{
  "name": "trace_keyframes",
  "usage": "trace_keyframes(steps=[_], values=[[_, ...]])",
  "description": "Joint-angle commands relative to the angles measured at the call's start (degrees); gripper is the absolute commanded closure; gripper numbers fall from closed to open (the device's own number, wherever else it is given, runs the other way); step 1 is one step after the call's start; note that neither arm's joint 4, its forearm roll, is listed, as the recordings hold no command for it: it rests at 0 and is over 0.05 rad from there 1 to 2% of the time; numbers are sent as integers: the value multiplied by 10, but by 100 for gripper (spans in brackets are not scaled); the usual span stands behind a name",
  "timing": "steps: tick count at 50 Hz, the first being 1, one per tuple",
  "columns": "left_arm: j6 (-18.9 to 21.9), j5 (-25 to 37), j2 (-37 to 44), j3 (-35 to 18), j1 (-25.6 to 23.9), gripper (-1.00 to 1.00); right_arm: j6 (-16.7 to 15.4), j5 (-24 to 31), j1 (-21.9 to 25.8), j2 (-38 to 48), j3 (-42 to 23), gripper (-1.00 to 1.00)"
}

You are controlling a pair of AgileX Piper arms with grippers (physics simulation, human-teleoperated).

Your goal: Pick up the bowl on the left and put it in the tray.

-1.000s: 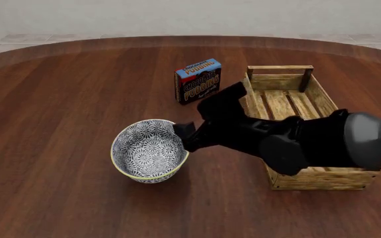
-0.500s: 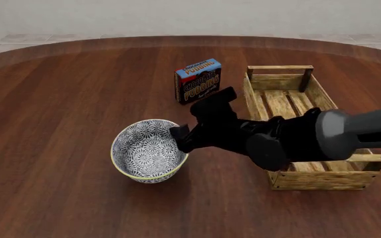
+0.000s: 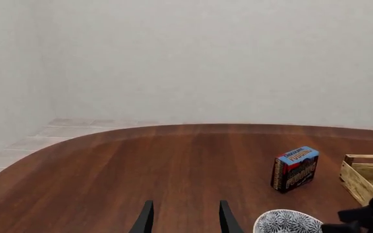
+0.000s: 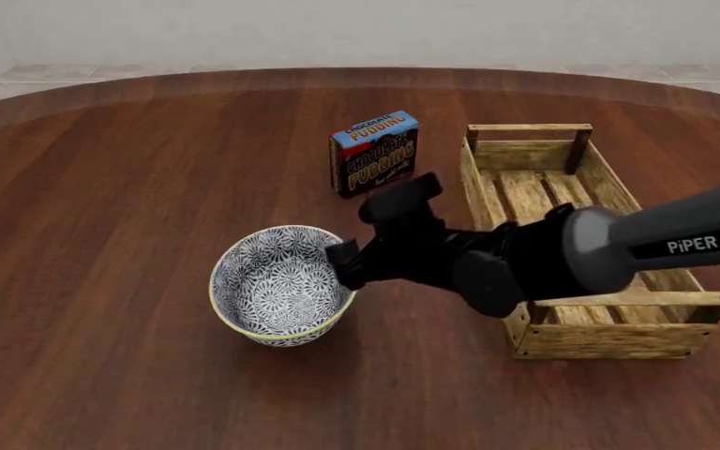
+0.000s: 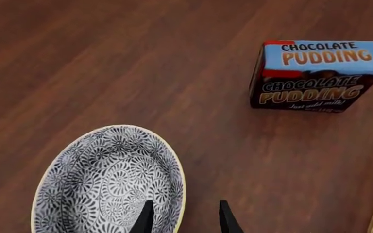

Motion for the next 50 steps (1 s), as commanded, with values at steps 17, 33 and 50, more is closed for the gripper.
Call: trace_keyframes(steps=[17,33,50], values=[[-2,0,0,1,1,-100,2,4,2,51,-30,-100],[-1,4,0,-4,2,-100,8,4,13,64,-36,-100],[-1,7,0,-10,-2,-100,7,5,13,77,-46,-100]])
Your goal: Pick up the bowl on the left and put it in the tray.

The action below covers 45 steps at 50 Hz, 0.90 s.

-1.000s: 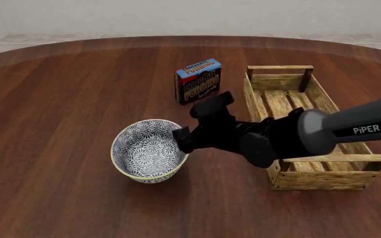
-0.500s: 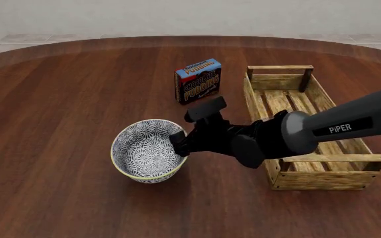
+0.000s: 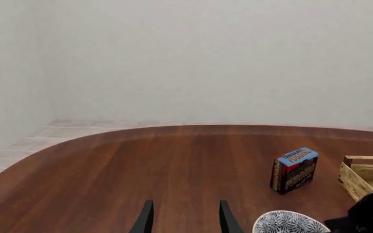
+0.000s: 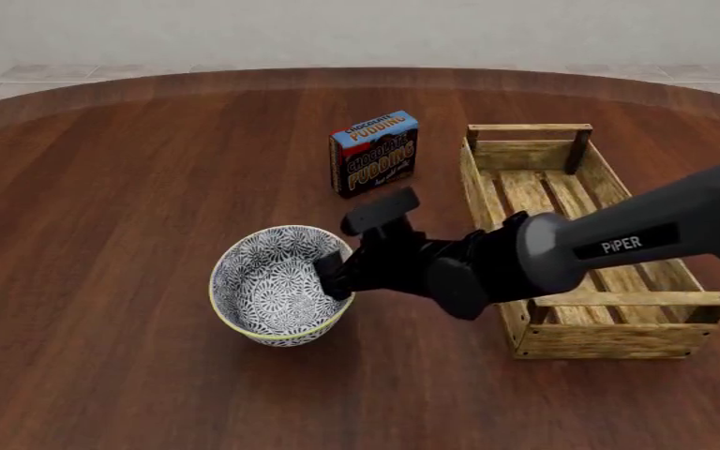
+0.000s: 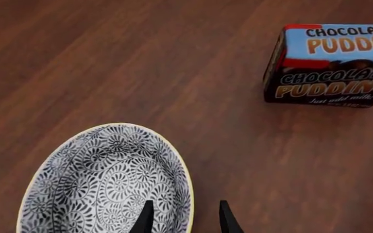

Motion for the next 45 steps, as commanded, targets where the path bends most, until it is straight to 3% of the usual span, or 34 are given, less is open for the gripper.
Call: trace_keyframes(steps=[1,23,24,45], values=[[1,3,0,-3,-1,-100,3,0,3,12,-5,-100],[1,1,0,1,-2,-100,8,-5,7,31,-11,-100],[0,2,0,0,-2,-100,9,-7,9,31,-10,100],[-2,-1,0,4,1,-100,6,-10,3,15,4,100]])
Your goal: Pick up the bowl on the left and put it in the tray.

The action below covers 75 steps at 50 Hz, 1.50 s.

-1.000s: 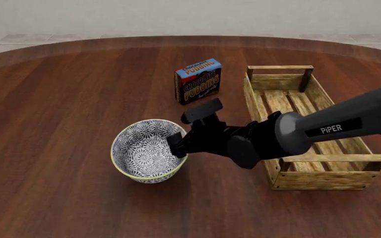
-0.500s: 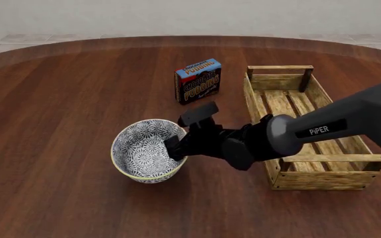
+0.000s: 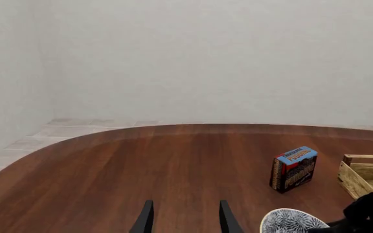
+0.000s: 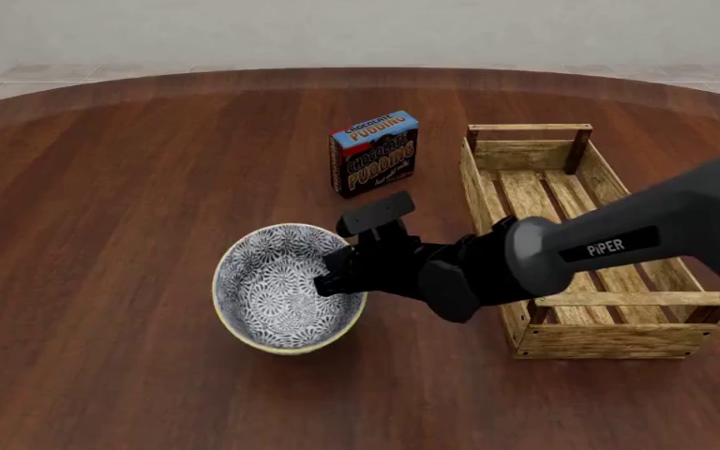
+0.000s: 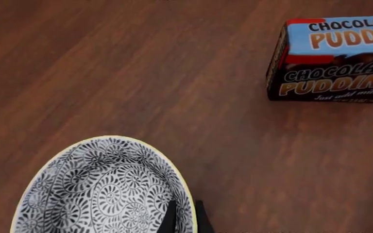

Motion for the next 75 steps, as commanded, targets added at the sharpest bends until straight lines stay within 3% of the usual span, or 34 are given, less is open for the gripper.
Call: trace_keyframes(steps=[1,28,40,75], values=[[-2,0,0,0,3,-100,-4,-1,-5,-3,14,100],[0,9,0,-19,8,-100,1,24,-11,-102,46,100],[1,10,0,-20,5,-100,24,48,-8,-136,44,100],[1,8,0,-19,3,-100,42,102,4,-215,52,100]])
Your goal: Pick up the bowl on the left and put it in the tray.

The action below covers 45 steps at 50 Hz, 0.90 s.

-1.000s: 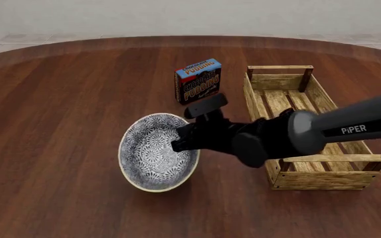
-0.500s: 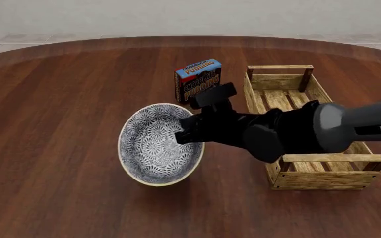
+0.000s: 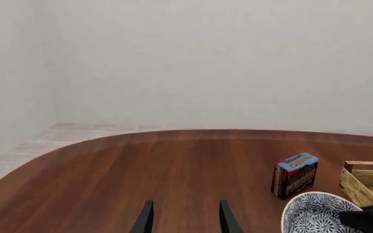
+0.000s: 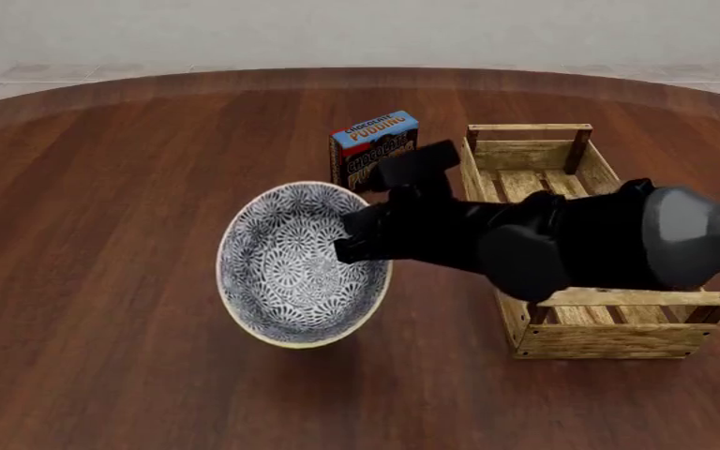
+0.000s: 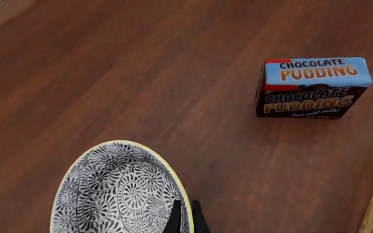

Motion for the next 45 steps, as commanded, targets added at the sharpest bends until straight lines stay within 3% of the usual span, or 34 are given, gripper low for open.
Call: trace_keyframes(steps=[1,2,34,36,39,40,42,43,45], values=[[0,-2,0,3,-2,-100,13,20,5,-31,-1,100],[0,-1,0,3,-3,-100,23,23,8,-31,-2,100],[3,0,0,2,-13,-100,23,106,2,-102,-25,100],[3,0,0,2,-15,-100,37,113,8,-109,-24,100],[2,0,0,2,-16,-100,33,119,3,-115,-26,100],[2,0,0,2,-16,-100,52,119,11,-116,-24,100],[2,0,0,3,-16,-100,27,124,-1,-120,-25,100],[3,-2,0,4,-16,-100,38,124,5,-121,-25,100],[3,0,0,1,-17,-100,30,128,-2,-124,-27,100]])
